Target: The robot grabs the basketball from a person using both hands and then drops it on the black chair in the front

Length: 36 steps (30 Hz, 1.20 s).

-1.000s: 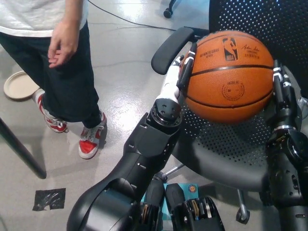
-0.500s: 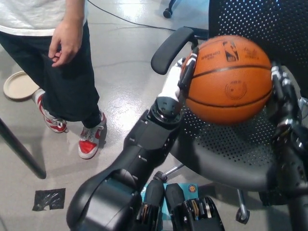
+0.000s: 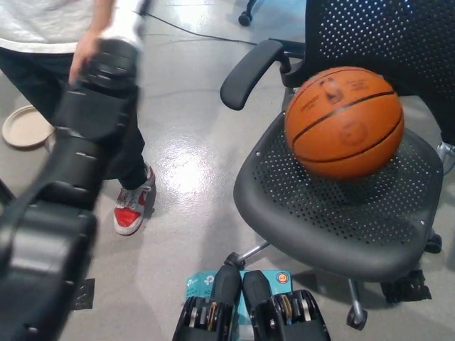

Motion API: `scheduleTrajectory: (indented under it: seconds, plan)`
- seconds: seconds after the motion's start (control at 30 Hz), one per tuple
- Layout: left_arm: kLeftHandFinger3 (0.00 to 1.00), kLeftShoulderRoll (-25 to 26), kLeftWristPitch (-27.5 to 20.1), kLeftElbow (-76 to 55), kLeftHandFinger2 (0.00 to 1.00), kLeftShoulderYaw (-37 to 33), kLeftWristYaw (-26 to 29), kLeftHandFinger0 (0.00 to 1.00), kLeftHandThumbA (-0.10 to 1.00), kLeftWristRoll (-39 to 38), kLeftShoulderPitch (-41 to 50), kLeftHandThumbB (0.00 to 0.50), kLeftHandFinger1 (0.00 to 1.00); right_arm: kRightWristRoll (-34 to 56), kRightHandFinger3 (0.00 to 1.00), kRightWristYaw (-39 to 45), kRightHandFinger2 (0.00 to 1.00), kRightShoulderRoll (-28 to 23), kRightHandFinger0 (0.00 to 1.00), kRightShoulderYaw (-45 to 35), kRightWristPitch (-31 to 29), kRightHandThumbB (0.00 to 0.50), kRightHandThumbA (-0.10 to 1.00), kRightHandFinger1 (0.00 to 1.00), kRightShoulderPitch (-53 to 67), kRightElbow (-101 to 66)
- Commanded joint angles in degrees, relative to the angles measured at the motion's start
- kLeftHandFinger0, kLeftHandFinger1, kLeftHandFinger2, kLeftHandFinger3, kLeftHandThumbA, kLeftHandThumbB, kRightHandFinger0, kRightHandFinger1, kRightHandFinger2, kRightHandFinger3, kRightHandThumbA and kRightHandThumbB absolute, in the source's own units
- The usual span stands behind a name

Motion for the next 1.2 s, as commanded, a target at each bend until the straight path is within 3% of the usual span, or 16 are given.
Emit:
scheduleTrajectory:
  seconds: [0.0,0.03,0.13,0.2,0.23,0.33,0.5,0.57,0.63,0.77,0.83,0.87,1.07,1.17]
  plan:
    - [1.0,0.14,-2.77,-4.2,1.0,0.46,-3.55,1.0,1.0,-1.37,-1.3,0.217,1.0,-0.85,1.0,2.63,1.0,-0.84,1.0,-0.63,-0.11,0.216,1.0,1.0,-0.07,-4.93]
    - [1.0,0.06,-2.26,-5.62,1.0,0.78,-3.96,1.0,1.0,-1.88,-0.4,0.214,1.0,-0.79,1.0,2.85,1.0,-0.8,1.0,-0.77,0.01,0.24,1.0,1.0,0.37,-5.79]
    - [1.0,-0.21,-0.46,-10.3,1.0,0.64,-4.77,1.0,1.0,-1.91,2.0,0.212,1.0,-0.97,1.0,3.21,1.0,-0.79,1.0,-0.66,0.69,0.24,1.0,1.0,1.65,-9.12]
    - [1.0,-0.3,1.34,-14.37,1.0,0.43,-6.08,1.0,1.0,-2.22,4.23,0.212,1.0,-1.6,1.0,2.3,1.0,-0.07,1.0,-0.15,3.0,0.267,1.0,1.0,3.12,-13.92]
    - [1.0,-0.35,1.57,-17.44,1.0,0.02,-6.79,1.0,1.0,-2.08,6.3,0.232,1.0,-2.49,1.0,2.23,1.0,0.53,1.0,0.25,1.95,0.276,1.0,1.0,3.8,-15.67]
    - [1.0,-0.61,4.23,-26.42,1.0,-0.73,-8.85,1.0,1.0,-2.36,11.27,0.248,1.0,-2.88,1.0,3.25,1.0,1.97,1.0,0.91,1.71,0.257,1.0,1.0,6.6,-22.32]
    - [1.0,-0.54,4.73,-43.75,1.0,-2.24,-11.32,1.0,1.0,-2.73,22.42,0.17,1.0,-4.51,1.0,4.01,1.0,4.22,1.0,3.98,3.52,0.253,1.0,1.0,15.38,-39.01]
    - [1.0,-0.28,4.79,-56.89,1.0,-3.72,-11.95,1.0,1.0,-2.12,32.73,0.238,1.0,-6.22,1.0,4.37,1.0,7.02,1.0,6.64,2.54,0.248,1.0,1.0,23.65,-49.27]
    - [1.0,-0.28,4.66,-60.58,1.0,-4.17,-12.09,1.0,1.0,-1.82,35.86,0.244,1.0,-7.33,1.0,4.12,1.0,8.32,1.0,7.3,1.27,0.266,1.0,1.0,26.18,-51.32]
    - [1.0,0.37,0.43,-71.66,1.0,-3.39,-11.41,1.0,1.0,-2.0,50.06,0.205,1.0,-11.34,1.0,5.17,1.0,12.19,1.0,12.27,-1.61,0.285,1.0,1.0,36.4,-57.76]
    - [1.0,0.28,-2.74,-74.03,1.0,-2.2,-10.08,1.0,1.0,-1.55,56.26,0.137,1.0,-15.82,1.0,5.47,1.0,14.12,1.0,14.87,-6.26,0.263,1.0,1.0,40.5,-57.44]
    - [1.0,0.02,-3.48,-74.1,1.0,-1.72,-9.79,1.0,1.0,-2.0,58.15,0.147,1.0,-16.86,1.0,5.35,1.0,14.56,1.0,15.33,-7.36,0.263,1.0,1.0,41.86,-56.96]
    - [1.0,0.37,-12.43,-70.33,1.0,0.47,-9.14,1.0,1.0,-2.31,69.5,0.09,1.0,-15.36,1.0,5.4,1.0,20.31,1.0,17.9,-13.26,0.243,1.0,1.0,47.37,-48.07]
    - [1.0,-0.12,-15.24,-65.58,1.0,1.91,-8.42,1.0,1.0,-2.87,73.23,0.13,1.0,-15.57,1.0,5.8,1.0,22.76,1.0,18.71,-16.83,0.214,1.0,1.0,48.79,-41.0]
